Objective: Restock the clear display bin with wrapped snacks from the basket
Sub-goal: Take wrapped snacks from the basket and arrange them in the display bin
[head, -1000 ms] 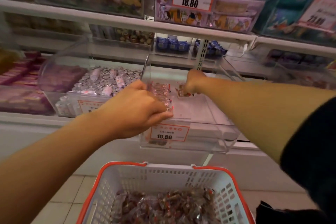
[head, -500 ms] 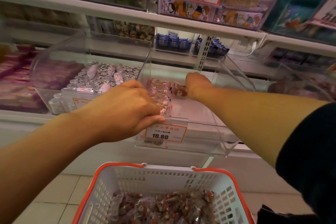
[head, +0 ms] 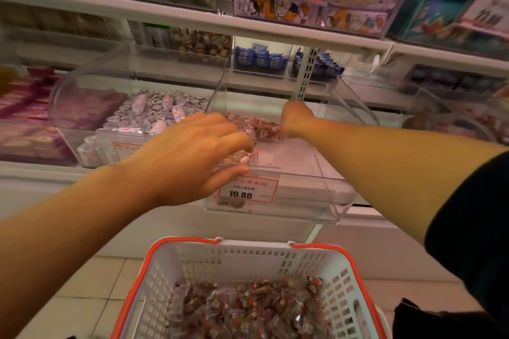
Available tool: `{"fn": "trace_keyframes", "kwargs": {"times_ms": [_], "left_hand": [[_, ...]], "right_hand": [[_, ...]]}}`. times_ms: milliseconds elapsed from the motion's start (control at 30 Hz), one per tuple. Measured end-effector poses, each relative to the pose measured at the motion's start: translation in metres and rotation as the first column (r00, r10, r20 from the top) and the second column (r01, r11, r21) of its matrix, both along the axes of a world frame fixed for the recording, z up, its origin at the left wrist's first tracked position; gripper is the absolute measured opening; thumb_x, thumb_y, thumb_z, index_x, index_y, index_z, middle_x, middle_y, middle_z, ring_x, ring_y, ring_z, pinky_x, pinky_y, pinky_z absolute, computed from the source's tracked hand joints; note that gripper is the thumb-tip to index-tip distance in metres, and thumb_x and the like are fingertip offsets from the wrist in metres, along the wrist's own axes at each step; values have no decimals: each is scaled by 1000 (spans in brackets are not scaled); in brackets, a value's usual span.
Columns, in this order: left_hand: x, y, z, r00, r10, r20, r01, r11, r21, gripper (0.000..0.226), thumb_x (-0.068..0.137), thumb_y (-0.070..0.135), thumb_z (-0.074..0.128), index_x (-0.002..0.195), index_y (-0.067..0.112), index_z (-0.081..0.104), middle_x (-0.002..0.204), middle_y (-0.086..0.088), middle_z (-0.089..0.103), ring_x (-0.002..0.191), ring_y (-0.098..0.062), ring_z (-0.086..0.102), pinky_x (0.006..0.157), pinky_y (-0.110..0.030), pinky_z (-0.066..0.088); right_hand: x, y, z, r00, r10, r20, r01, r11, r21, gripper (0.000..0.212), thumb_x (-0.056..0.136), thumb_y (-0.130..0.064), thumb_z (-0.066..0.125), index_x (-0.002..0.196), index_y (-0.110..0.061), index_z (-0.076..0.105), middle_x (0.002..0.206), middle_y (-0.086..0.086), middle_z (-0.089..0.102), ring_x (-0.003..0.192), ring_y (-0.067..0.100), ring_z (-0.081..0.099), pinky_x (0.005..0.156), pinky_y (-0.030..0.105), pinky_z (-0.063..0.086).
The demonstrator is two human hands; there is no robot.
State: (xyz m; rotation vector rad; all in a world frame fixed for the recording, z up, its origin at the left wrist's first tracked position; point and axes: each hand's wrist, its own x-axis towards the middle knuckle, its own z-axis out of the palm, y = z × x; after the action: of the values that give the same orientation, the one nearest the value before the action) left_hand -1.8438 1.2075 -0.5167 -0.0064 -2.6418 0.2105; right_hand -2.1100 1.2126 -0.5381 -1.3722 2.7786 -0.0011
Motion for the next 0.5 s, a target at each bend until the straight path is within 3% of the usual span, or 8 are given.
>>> {"fn": "trace_keyframes", "kwargs": {"times_ms": [100, 167, 267, 300, 333, 400, 467, 500], "left_hand": [[7, 15, 8, 996, -78, -48, 77, 997, -15, 23, 90, 35, 60, 73, 19, 62, 70, 3, 59, 68, -21, 55, 61, -35, 48], [14, 27, 6, 990, -114, -88, 115, 993, 11, 30, 83, 29, 61, 55, 20, 52, 54, 3, 50, 52, -21, 50, 46, -32, 43], [19, 49, -24, 988, -154, -9, 154, 987, 51, 28, 72, 22, 60, 50, 18, 44, 48, 0, 47, 45, -26, 49, 41, -30, 40], [16, 57, -40, 988, -143, 60, 139, 988, 63, 26, 71, 23, 60, 51, 18, 45, 49, -1, 50, 46, -28, 51, 42, -30, 41], [12, 64, -60, 980, -104, 167, 93, 993, 72, 24, 72, 26, 60, 53, 19, 47, 52, -2, 54, 49, -30, 54, 44, -30, 42], [6, 78, -108, 859, 70, 507, -119, 991, 65, 22, 78, 37, 57, 65, 20, 57, 70, -4, 66, 66, -30, 63, 56, -32, 49], [8, 85, -167, 577, 157, 802, -335, 940, 57, 27, 87, 43, 54, 96, 21, 67, 104, -8, 69, 95, -29, 65, 81, -36, 53], [15, 89, -198, 416, 142, 898, -437, 897, 61, 34, 90, 42, 54, 114, 20, 64, 120, -10, 65, 107, -30, 62, 91, -38, 50]], "right_hand": [[34, 30, 34, 993, 63, -102, -79, 985, -153, 17, 86, 3, 62, 100, -6, 61, 90, 7, 62, 75, 24, 59, 68, 37, 50], [58, 68, 40, 960, 117, -255, -223, 870, -439, 13, 88, -5, 61, 96, -15, 63, 82, 2, 63, 73, 24, 62, 65, 35, 52], [100, 149, 1, 924, 162, -347, -382, 352, -854, 10, 92, -24, 61, 81, -23, 60, 61, -10, 52, 55, 7, 46, 51, 19, 37], [114, 172, -27, 937, 196, -289, -335, 275, -901, 15, 93, -23, 60, 78, -22, 59, 58, -9, 48, 53, 9, 43, 50, 19, 32], [126, 190, -61, 959, 210, -191, -250, 305, -919, 18, 93, -23, 60, 76, -21, 58, 57, -7, 47, 52, 10, 43, 50, 22, 32], [139, 213, -137, 964, 246, 100, -81, 633, -770, 16, 92, -26, 62, 78, -18, 63, 63, -4, 57, 60, 15, 54, 56, 29, 37], [143, 227, -208, 866, 142, 480, -18, 967, -253, 27, 91, -33, 66, 111, -14, 65, 99, 7, 70, 95, 23, 66, 75, 32, 48], [144, 236, -241, 793, 37, 608, -75, 996, 37, 57, 89, -37, 71, 136, -10, 53, 130, 15, 61, 120, 29, 58, 92, 34, 48]]}}
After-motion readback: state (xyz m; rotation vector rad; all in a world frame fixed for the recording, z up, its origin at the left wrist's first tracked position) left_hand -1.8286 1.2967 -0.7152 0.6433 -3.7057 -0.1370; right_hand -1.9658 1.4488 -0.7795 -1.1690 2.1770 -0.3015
